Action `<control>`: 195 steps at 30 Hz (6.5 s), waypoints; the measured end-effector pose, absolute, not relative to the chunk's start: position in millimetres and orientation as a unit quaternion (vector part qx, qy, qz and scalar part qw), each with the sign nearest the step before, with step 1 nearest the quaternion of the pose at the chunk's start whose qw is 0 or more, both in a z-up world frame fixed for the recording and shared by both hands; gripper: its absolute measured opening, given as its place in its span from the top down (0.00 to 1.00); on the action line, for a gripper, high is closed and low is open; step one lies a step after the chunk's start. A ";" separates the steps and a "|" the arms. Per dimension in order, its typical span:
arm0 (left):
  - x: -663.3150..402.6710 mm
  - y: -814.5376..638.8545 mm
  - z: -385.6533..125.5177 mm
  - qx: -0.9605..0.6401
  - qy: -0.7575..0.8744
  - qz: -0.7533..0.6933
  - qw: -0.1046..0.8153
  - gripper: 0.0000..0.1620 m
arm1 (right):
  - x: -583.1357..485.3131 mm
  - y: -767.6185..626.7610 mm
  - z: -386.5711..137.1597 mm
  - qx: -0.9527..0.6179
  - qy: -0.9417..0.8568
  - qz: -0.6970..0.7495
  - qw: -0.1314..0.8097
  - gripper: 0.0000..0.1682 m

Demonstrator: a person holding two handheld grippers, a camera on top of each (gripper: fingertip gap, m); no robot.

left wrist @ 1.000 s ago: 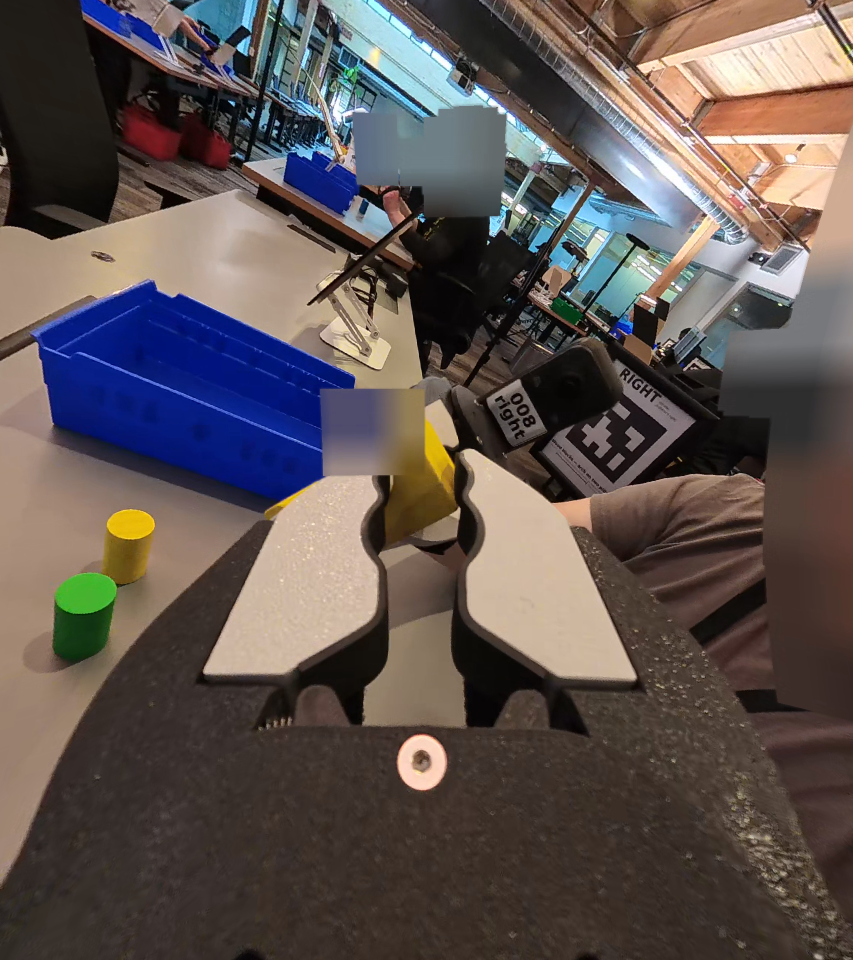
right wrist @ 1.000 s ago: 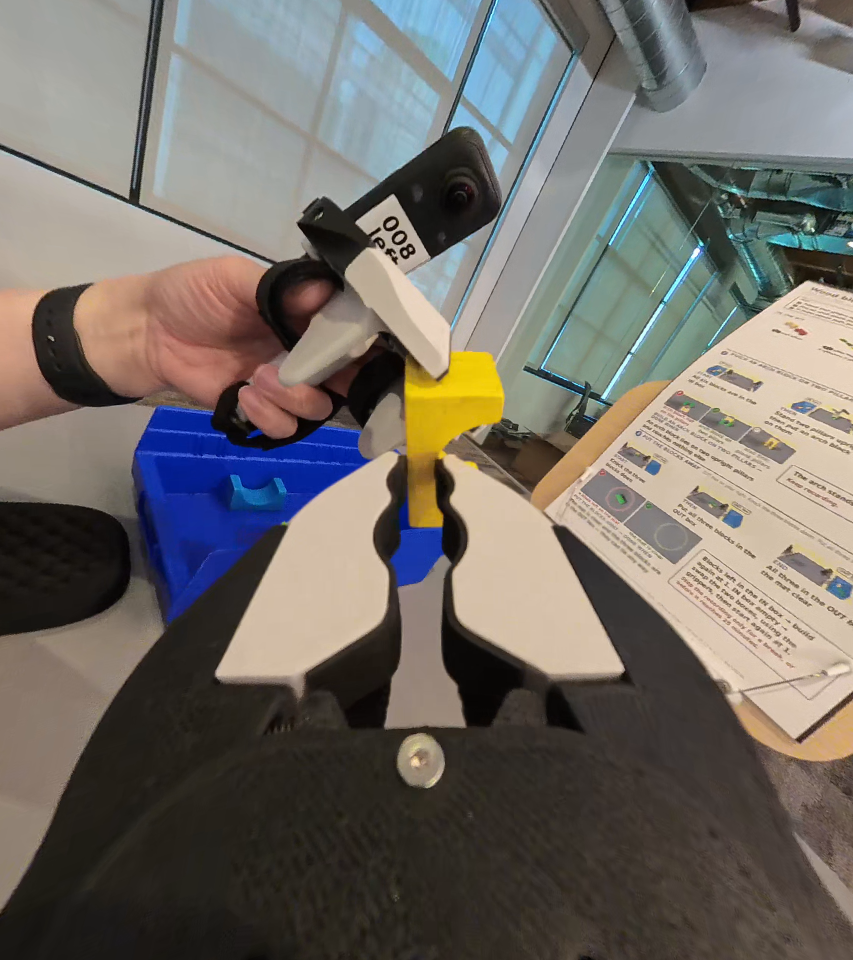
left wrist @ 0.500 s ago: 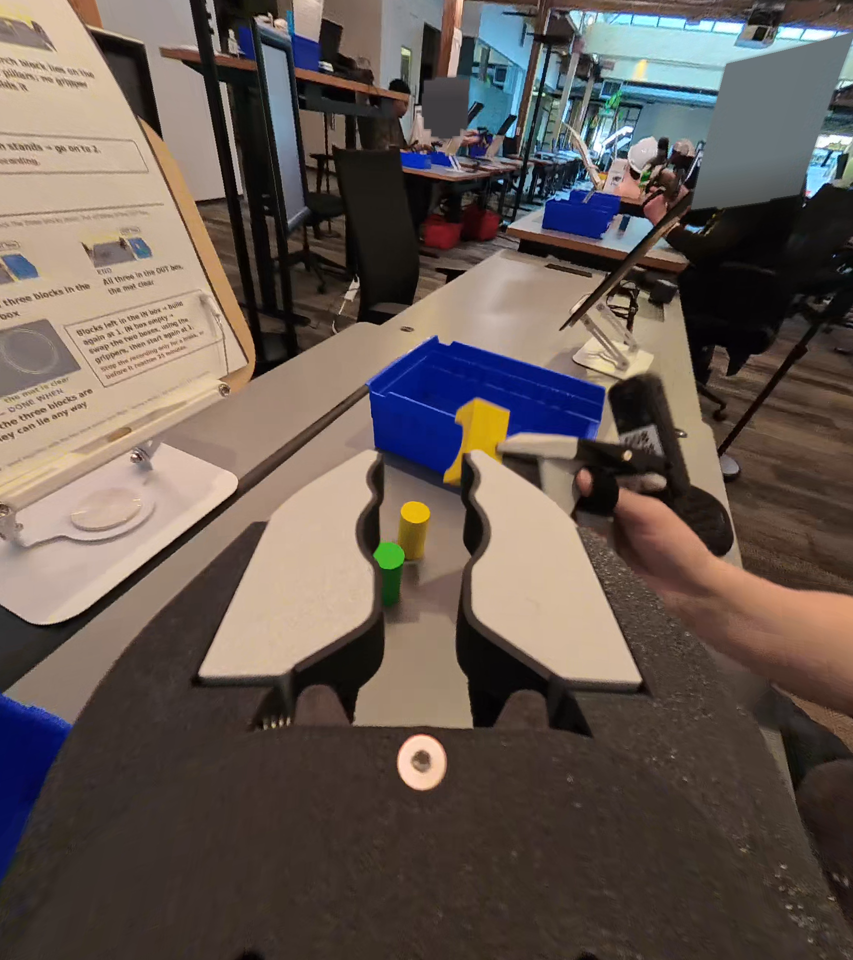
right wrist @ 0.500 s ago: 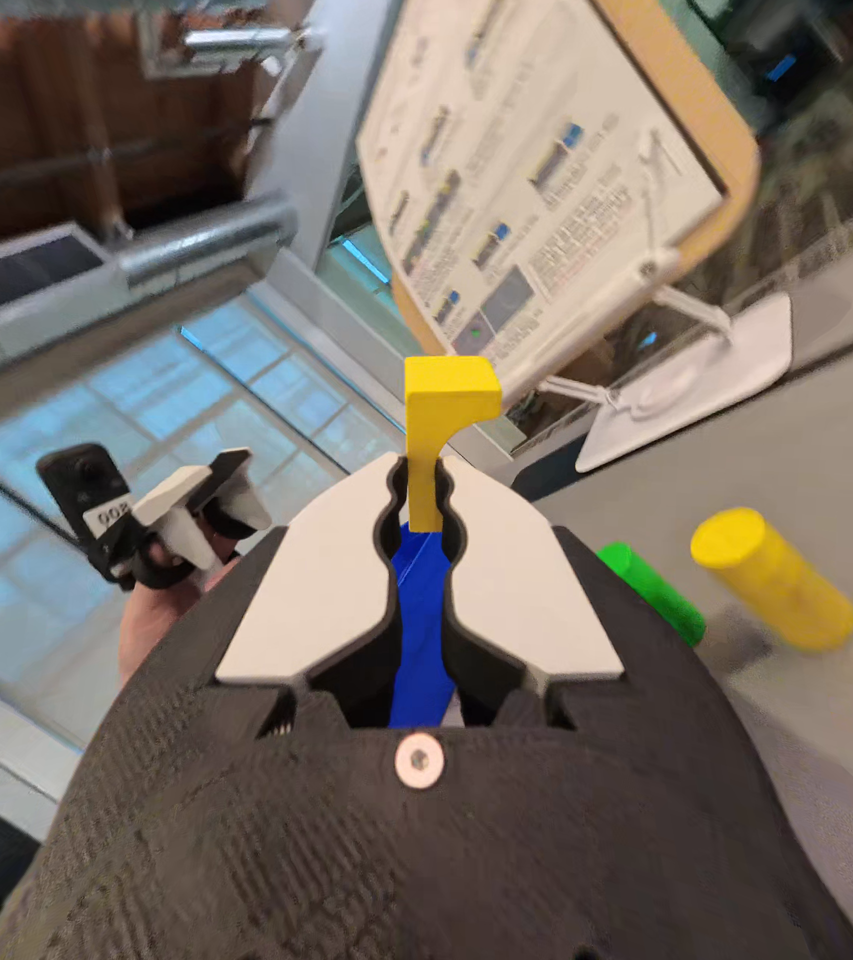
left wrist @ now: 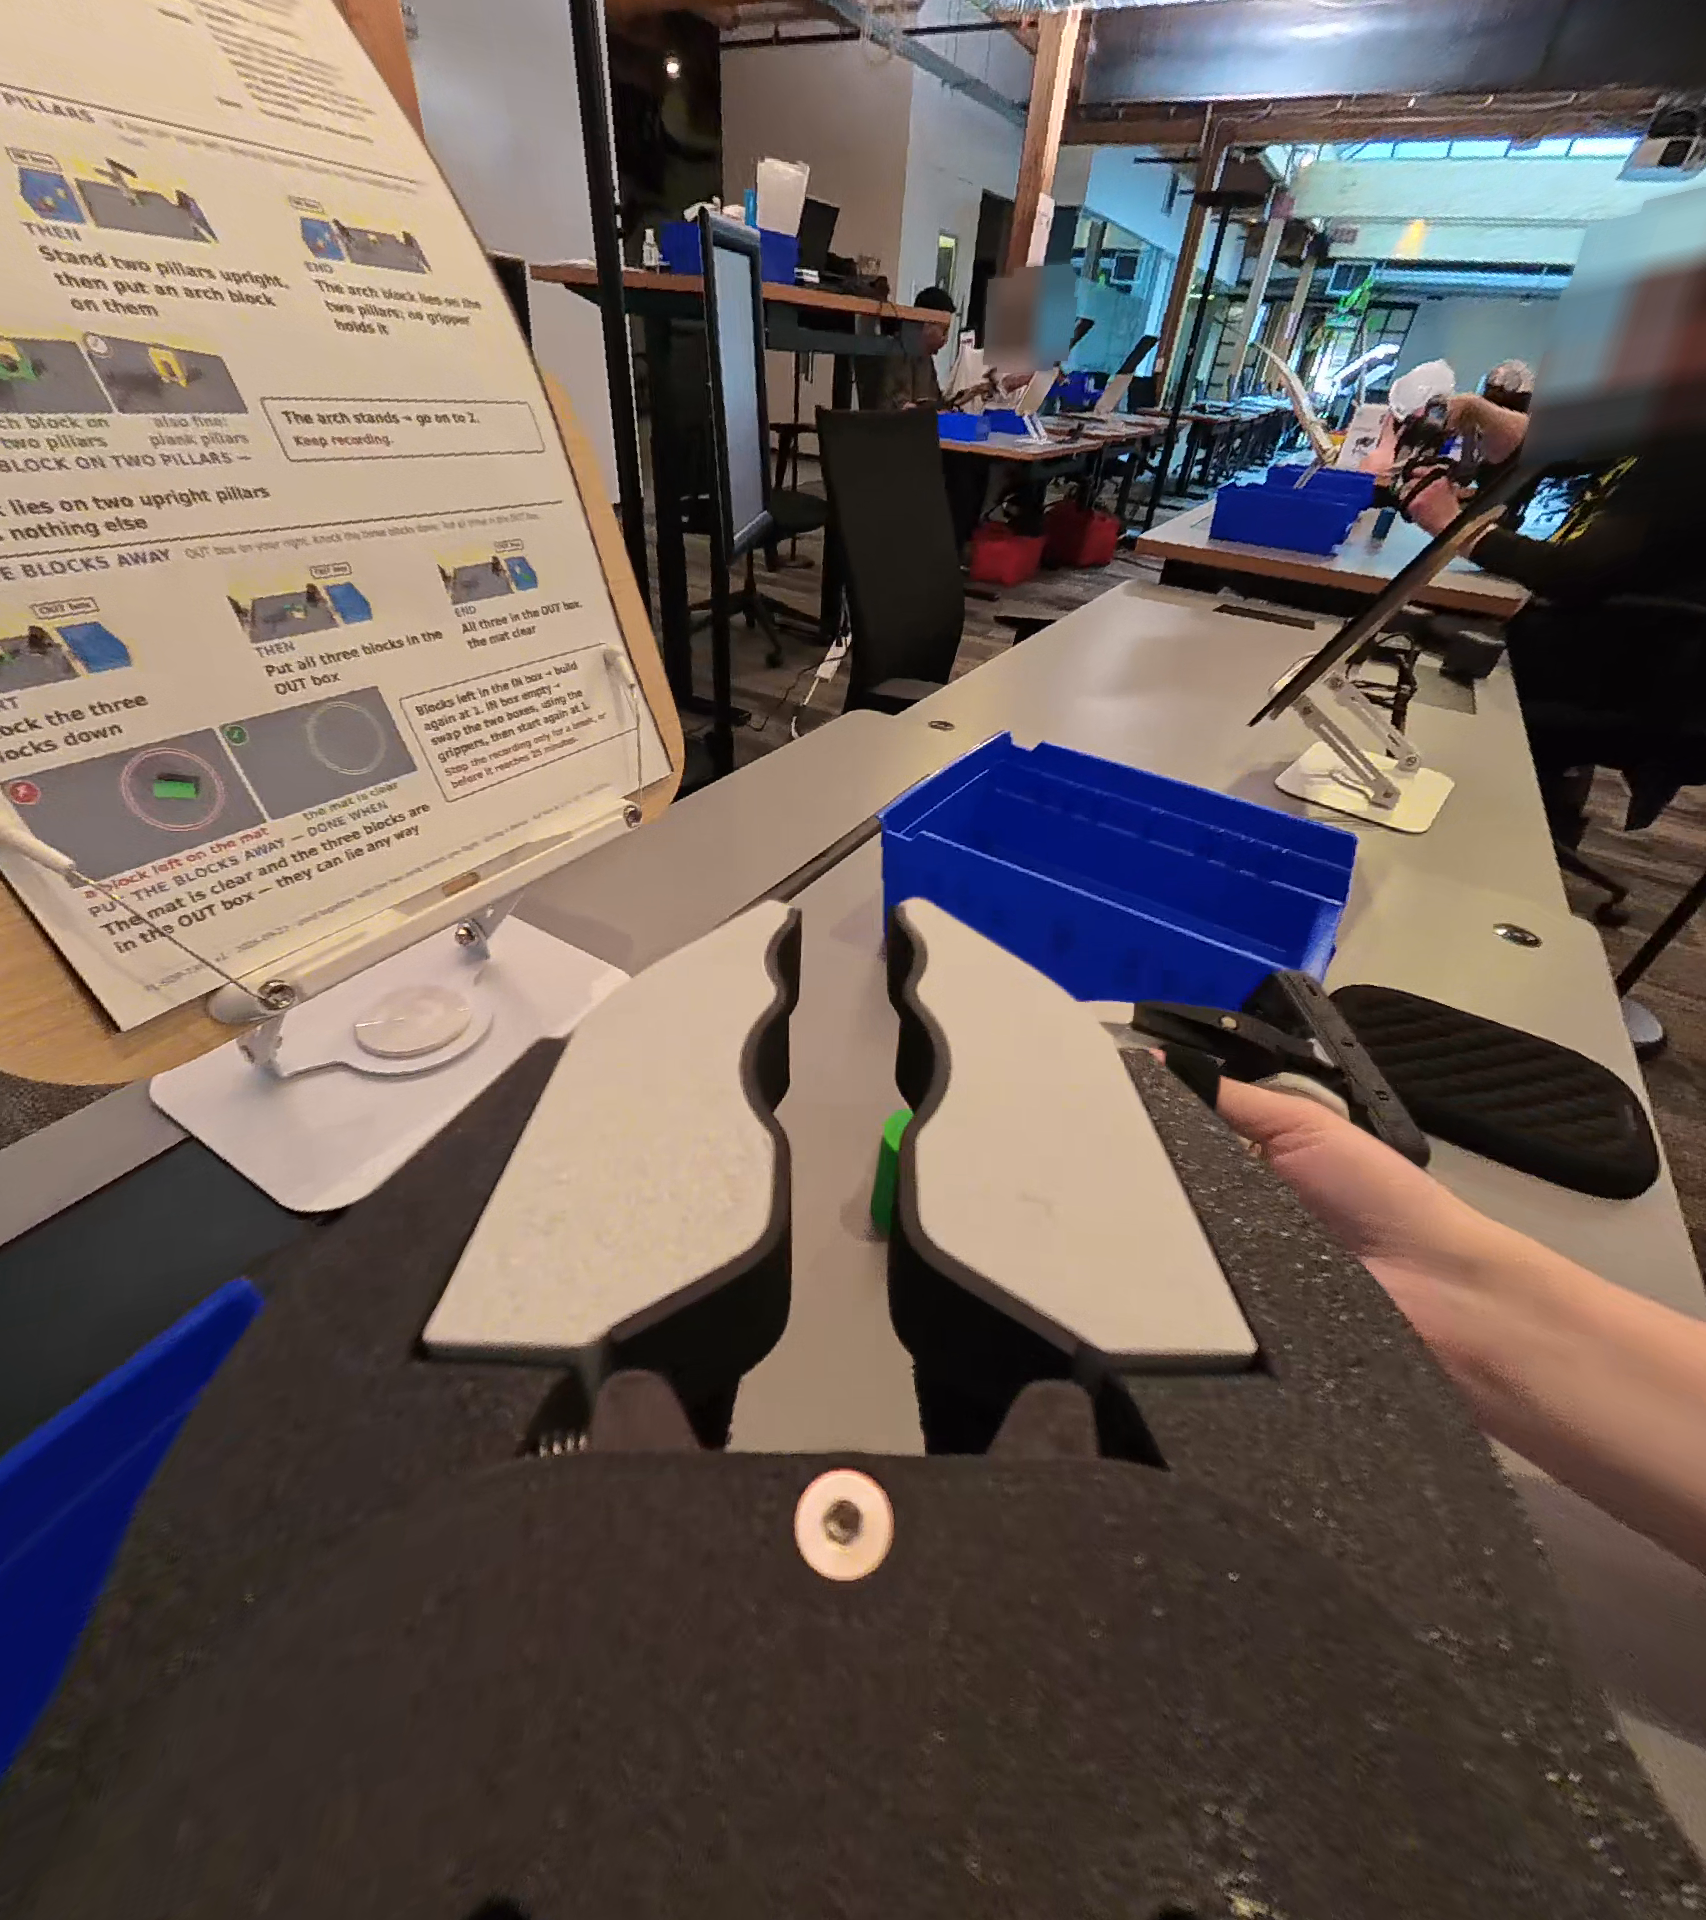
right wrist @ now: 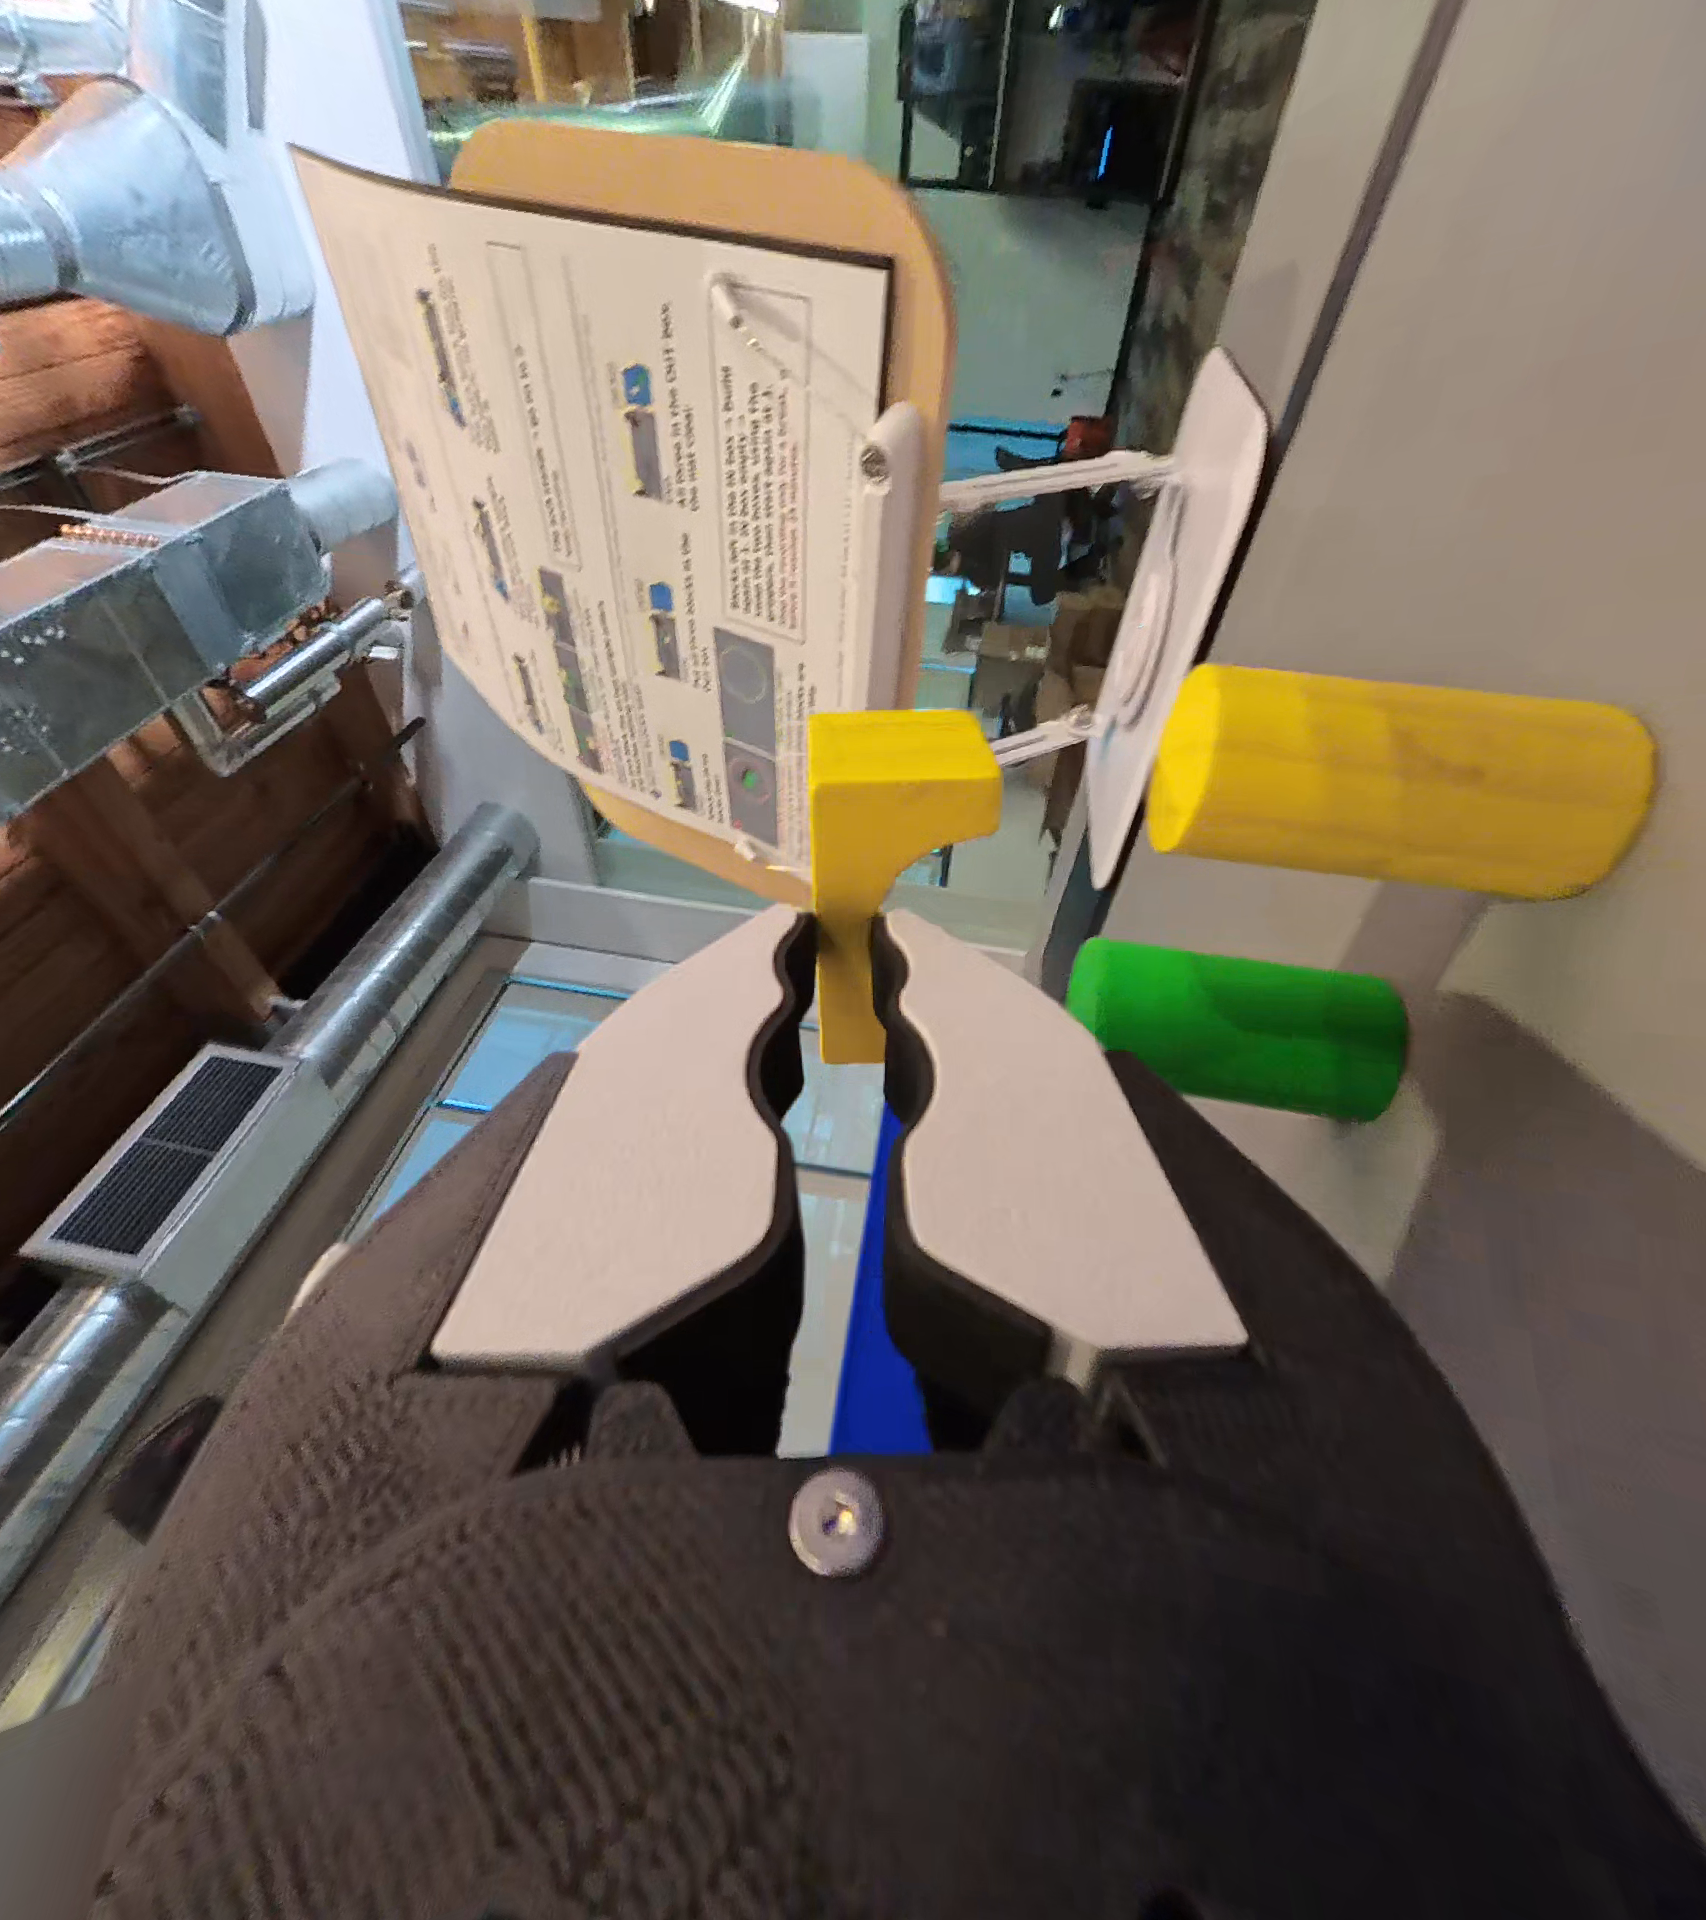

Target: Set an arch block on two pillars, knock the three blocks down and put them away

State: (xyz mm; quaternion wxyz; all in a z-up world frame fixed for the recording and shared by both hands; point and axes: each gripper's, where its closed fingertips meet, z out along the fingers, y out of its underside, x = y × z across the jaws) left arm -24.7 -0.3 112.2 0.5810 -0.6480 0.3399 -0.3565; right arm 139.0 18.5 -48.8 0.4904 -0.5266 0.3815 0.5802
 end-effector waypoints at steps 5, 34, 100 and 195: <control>-32.6 0.0 118.4 -0.648 0.329 -0.367 0.581 0.89 | 137.0 24.1 -57.9 -0.529 0.393 0.568 0.493 0.94; -28.8 -11.6 120.2 -0.647 0.348 -0.359 0.575 0.89 | 126.9 12.7 -72.2 -0.549 0.416 0.570 0.448 0.84; 50.8 11.9 -3.6 -0.751 0.443 -0.244 0.425 0.76 | 116.9 33.8 -78.5 -0.666 -0.687 0.121 0.264 0.80; -21.4 -20.3 88.2 -0.713 0.420 -0.156 0.539 0.70 | 112.0 -12.5 -69.5 -0.840 -0.379 0.098 0.375 0.65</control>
